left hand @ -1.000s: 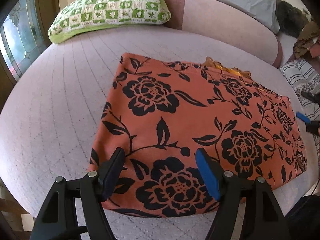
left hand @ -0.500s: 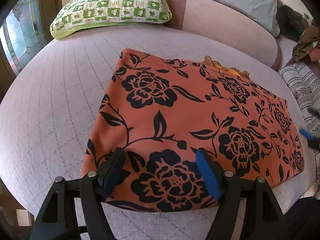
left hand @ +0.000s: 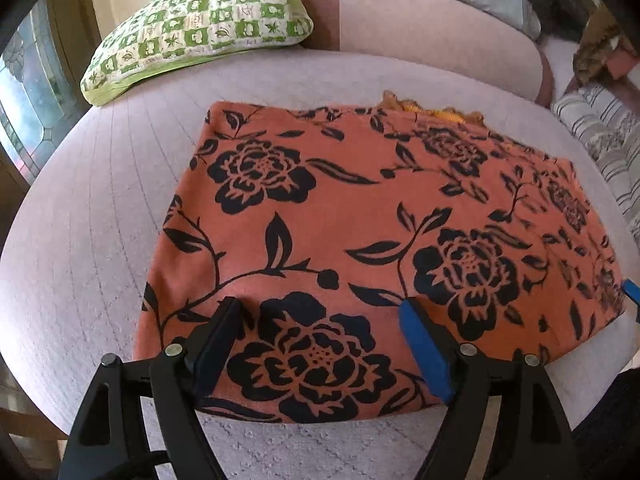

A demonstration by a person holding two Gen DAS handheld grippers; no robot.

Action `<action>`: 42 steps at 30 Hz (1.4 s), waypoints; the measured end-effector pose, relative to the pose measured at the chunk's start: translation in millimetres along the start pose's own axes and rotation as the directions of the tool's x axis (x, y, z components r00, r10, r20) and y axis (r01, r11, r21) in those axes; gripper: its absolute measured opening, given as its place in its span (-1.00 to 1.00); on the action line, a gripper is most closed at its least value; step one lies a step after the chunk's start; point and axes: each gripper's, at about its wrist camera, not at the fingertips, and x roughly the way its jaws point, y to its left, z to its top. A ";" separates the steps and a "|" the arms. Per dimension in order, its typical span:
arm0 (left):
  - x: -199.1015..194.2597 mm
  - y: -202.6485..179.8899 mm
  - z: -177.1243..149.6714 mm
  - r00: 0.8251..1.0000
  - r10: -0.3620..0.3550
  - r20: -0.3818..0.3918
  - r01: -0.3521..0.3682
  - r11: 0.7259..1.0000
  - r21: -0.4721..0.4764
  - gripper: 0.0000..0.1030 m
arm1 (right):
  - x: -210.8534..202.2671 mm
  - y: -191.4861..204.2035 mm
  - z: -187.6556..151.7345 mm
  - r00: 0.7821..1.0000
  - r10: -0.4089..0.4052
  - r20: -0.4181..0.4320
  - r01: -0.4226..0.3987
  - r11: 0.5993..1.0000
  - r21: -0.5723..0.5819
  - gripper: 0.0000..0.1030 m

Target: Fold small clothes

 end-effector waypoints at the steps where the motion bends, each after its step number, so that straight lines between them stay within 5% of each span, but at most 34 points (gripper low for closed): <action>1: -2.6 1.2 1.5 1.000 -0.010 0.008 0.010 1.000 -0.013 0.58 | -10.3 3.7 -3.3 0.999 -0.002 0.038 0.002 1.000 -0.013 0.65; 5: -10.9 -4.9 9.9 0.998 -0.029 0.054 0.029 1.000 -0.005 0.58 | -33.8 -21.9 -20.3 0.993 -0.096 0.071 0.088 0.991 0.103 0.65; 7: -8.5 -9.6 14.4 0.998 -0.030 0.054 0.030 1.000 0.006 0.58 | -31.1 -47.4 -30.8 0.999 -0.035 0.033 0.026 0.968 0.251 0.65; 14: -4.3 -19.9 12.4 0.998 -0.056 0.042 0.056 0.998 0.002 0.58 | 2.2 -48.8 -41.1 0.999 0.038 0.029 -0.046 0.935 0.353 0.60; 16: -2.6 -20.8 12.6 0.998 -0.054 0.042 0.054 0.999 0.004 0.58 | 5.7 -44.7 -37.8 0.998 0.031 0.051 -0.046 0.941 0.335 0.16; 18: 1.1 -20.7 12.4 0.998 -0.048 0.031 0.047 0.999 0.005 0.58 | 16.9 -50.0 -34.6 0.999 -0.012 0.032 0.000 0.940 0.340 -0.68; 21: 1.8 -20.0 12.3 0.999 -0.041 0.033 0.041 0.999 0.013 0.58 | 20.4 -33.9 -31.4 0.996 -0.081 0.034 0.069 0.962 0.264 -0.82; 25: 6.0 -15.8 13.7 0.999 -0.030 0.034 0.030 1.000 0.005 0.58 | -5.8 17.9 -36.5 0.969 -0.202 0.143 0.203 0.979 0.008 -0.84; 27: 6.5 -17.1 15.0 0.999 -0.027 0.032 0.027 1.000 0.005 0.58 | 23.5 -7.0 -39.3 0.969 -0.247 -0.013 0.247 0.968 0.032 -0.74; 29: 2.8 -18.2 15.2 0.998 -0.036 0.042 0.036 0.999 0.011 0.58 | 17.3 -25.8 -42.8 0.988 -0.157 0.007 0.155 0.979 0.134 -0.60; 31: 3.0 -20.9 16.2 0.999 -0.031 0.045 0.030 0.999 0.021 0.58 | 0.3 -23.7 -39.5 0.989 -0.131 0.065 0.121 0.983 0.139 0.17; 32: 3.8 -22.4 17.1 0.999 -0.028 0.043 0.027 0.999 0.022 0.58 | -4.5 -24.5 -38.7 0.990 -0.110 0.083 0.096 0.983 0.157 0.76; 37: 0.4 -31.5 23.8 0.997 -0.036 0.063 0.036 0.999 0.015 0.58 | 0.0 -33.1 -31.7 0.995 -0.002 0.099 -0.024 0.965 0.263 0.76; 42: -5.7 -37.9 35.8 0.994 -0.061 0.091 0.062 0.998 -0.012 0.58 | 11.3 -27.4 -21.5 0.993 -0.039 0.113 0.004 0.956 0.292 0.67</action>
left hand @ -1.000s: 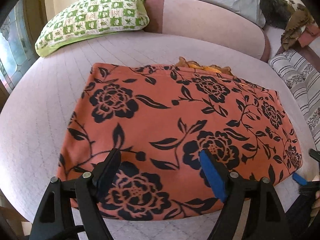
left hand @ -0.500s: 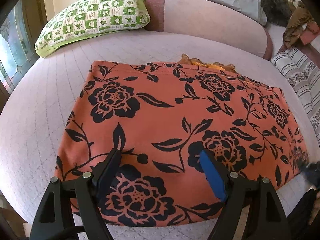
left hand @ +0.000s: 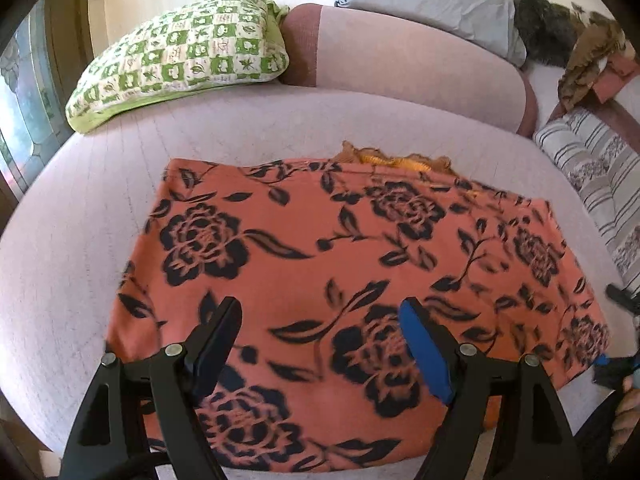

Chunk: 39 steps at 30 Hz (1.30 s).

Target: Fold small clothes

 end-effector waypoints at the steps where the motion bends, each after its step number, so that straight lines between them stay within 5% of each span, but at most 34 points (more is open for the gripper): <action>1: 1.9 -3.4 2.5 1.000 -0.006 -0.003 0.006 1.000 0.000 0.58 | -0.6 0.8 0.2 1.000 -0.008 0.007 0.008 1.000 -0.002 0.63; 4: 13.6 -19.4 8.3 1.000 0.006 -0.006 -0.006 0.999 0.052 0.58 | 3.2 4.7 6.9 0.999 -0.034 0.028 0.034 0.999 -0.024 0.28; 6: 43.0 -31.5 5.6 0.993 0.054 -0.103 -0.042 0.993 0.112 0.58 | 10.1 7.9 10.0 0.996 -0.081 0.027 0.083 0.995 -0.061 0.12; 14: 23.7 -31.3 13.1 0.998 0.059 0.005 -0.060 0.990 0.124 0.62 | 13.7 14.6 14.4 0.992 -0.122 0.026 0.124 0.987 -0.106 0.19; 16: 57.3 -29.5 4.1 0.990 0.083 -0.115 -0.066 0.987 0.145 0.66 | 22.2 16.8 16.1 0.989 -0.144 0.023 0.146 0.980 -0.138 -0.20; 17: 55.8 -30.2 1.9 0.995 0.081 -0.063 -0.071 0.986 0.154 0.70 | 26.4 22.6 16.8 0.982 -0.188 0.026 0.189 0.967 -0.173 -0.68; 24: 26.7 -16.4 10.3 0.999 0.016 -0.038 -0.013 0.997 0.076 0.46 | 17.8 74.7 6.8 0.972 -0.216 0.090 0.234 0.916 -0.327 -0.72; 26: 19.4 -9.1 3.6 0.999 0.050 0.009 -0.050 0.996 0.069 0.46 | 21.2 76.8 5.8 0.967 -0.238 0.094 0.256 0.903 -0.345 -0.72; 28: 47.4 -7.4 -5.8 0.993 0.070 -0.098 -0.059 0.993 0.103 0.50 | 33.7 60.8 11.2 0.955 -0.288 0.069 0.295 0.904 -0.309 -0.72; 30: 46.2 -14.0 -7.8 0.994 0.103 -0.030 -0.097 0.981 0.166 0.58 | 41.5 46.9 12.1 0.951 -0.308 0.039 0.307 0.913 -0.270 -0.72; 34: 32.9 2.7 3.6 0.997 -0.026 -0.068 0.029 0.999 0.040 0.51 | 35.2 77.5 2.1 0.954 -0.290 0.075 0.298 0.888 -0.349 -0.72; 39: -18.7 42.9 5.2 0.997 -0.052 0.059 0.056 0.996 -0.075 0.51 | 28.0 156.5 -30.2 0.973 -0.198 0.115 0.229 0.827 -0.513 -0.72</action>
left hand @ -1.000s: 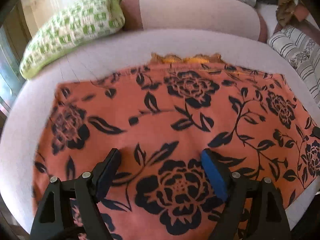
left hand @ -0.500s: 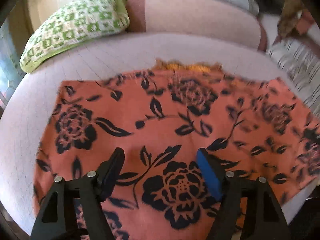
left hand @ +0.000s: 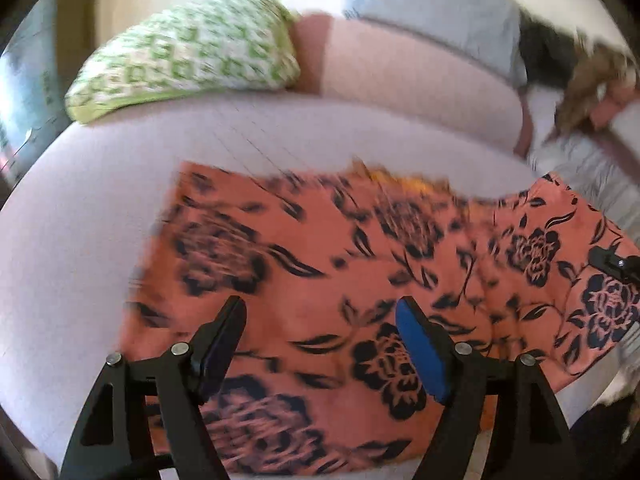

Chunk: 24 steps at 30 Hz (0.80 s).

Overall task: Fold small clothes
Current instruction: 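Grasp the blouse side with the right gripper and fold it inward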

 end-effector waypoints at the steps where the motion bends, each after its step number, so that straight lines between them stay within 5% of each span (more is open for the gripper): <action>1: -13.6 13.1 1.0 1.000 0.001 0.027 0.000 1.000 -0.030 0.51 | -4.3 24.8 0.0 1.000 0.020 0.015 -0.020 0.998 -0.051 -0.72; 7: -84.7 105.1 -9.8 0.984 0.110 0.143 -0.070 0.964 -0.256 0.51 | -0.9 139.9 -23.4 0.993 0.120 -0.013 -0.119 0.958 -0.261 -0.72; 13: -87.3 165.4 -31.6 0.979 0.180 0.090 -0.135 0.919 -0.371 0.51 | 72.7 225.6 -87.5 0.973 0.126 -0.193 -0.191 0.911 -0.366 -0.72; 18: -81.7 165.7 -43.2 0.985 0.156 0.069 -0.122 0.927 -0.355 0.51 | 146.0 243.6 -141.3 0.941 0.012 -0.337 -0.152 0.908 -0.390 -0.71; 24: -82.6 175.8 -49.9 0.986 0.152 0.071 -0.114 0.918 -0.381 0.51 | 112.2 265.6 -123.4 0.963 0.044 -0.267 -0.158 0.893 -0.421 -0.72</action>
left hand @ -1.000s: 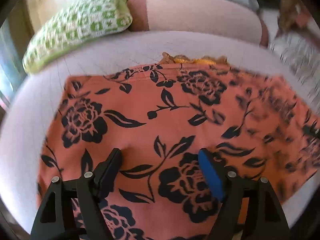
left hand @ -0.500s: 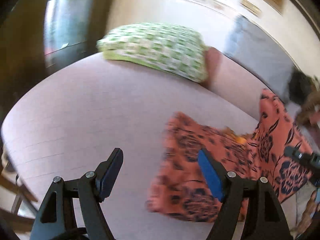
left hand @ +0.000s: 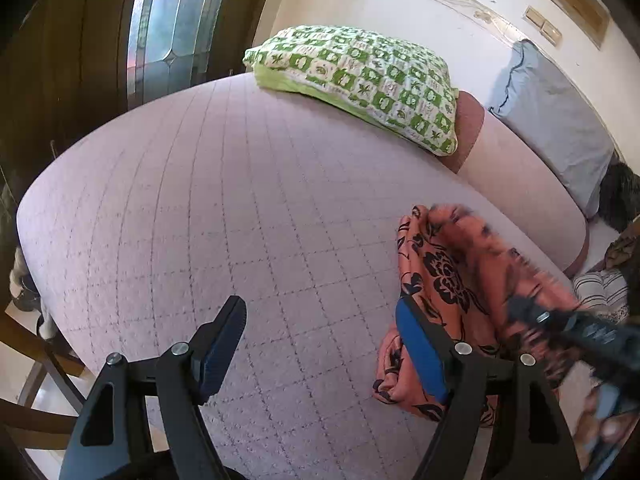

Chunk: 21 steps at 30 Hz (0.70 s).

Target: Fold small clothes

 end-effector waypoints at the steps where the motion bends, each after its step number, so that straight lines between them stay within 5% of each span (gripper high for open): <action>1: 1.2 1.9 -1.4 1.000 0.005 0.000 -0.005 1.000 0.001 0.51 | -6.7 6.2 1.5 1.000 -0.003 0.019 0.003 1.000 -0.011 -0.72; 4: 5.9 7.7 -2.2 1.000 0.010 -0.015 -0.010 1.000 -0.011 0.51 | 0.7 20.2 -5.4 1.000 -0.019 0.020 0.020 0.999 -0.040 -0.71; 7: 6.4 8.8 -2.1 1.000 0.006 -0.007 -0.006 1.000 -0.012 0.51 | 51.2 30.0 -27.0 0.992 -0.054 -0.117 0.047 0.997 -0.067 -0.51; 8: 7.2 8.3 -2.5 1.000 0.006 -0.008 -0.006 1.000 -0.005 0.51 | 54.7 32.2 -29.6 0.993 -0.057 -0.105 0.049 0.996 -0.077 -0.38; 10: 7.4 10.2 -2.8 1.000 0.006 -0.005 -0.006 1.000 -0.016 0.49 | 42.3 37.6 -34.9 0.999 0.024 -0.043 -0.027 0.997 -0.069 0.13; 12: 9.7 11.8 -4.0 1.000 -0.001 -0.024 0.000 1.000 -0.025 0.49 | 35.9 38.7 -33.6 0.987 0.139 -0.077 -0.143 0.989 -0.047 0.27; 17: 2.4 3.4 -6.4 1.000 -0.019 0.000 0.019 1.000 0.022 0.49 | 24.2 10.9 -43.0 0.932 0.354 -0.078 -0.349 0.934 0.076 0.29; 21: -5.1 -3.9 -9.3 0.999 -0.049 -0.005 0.049 0.998 0.046 0.49 | -4.9 -28.4 -54.8 0.913 0.407 0.025 -0.405 0.898 0.174 0.28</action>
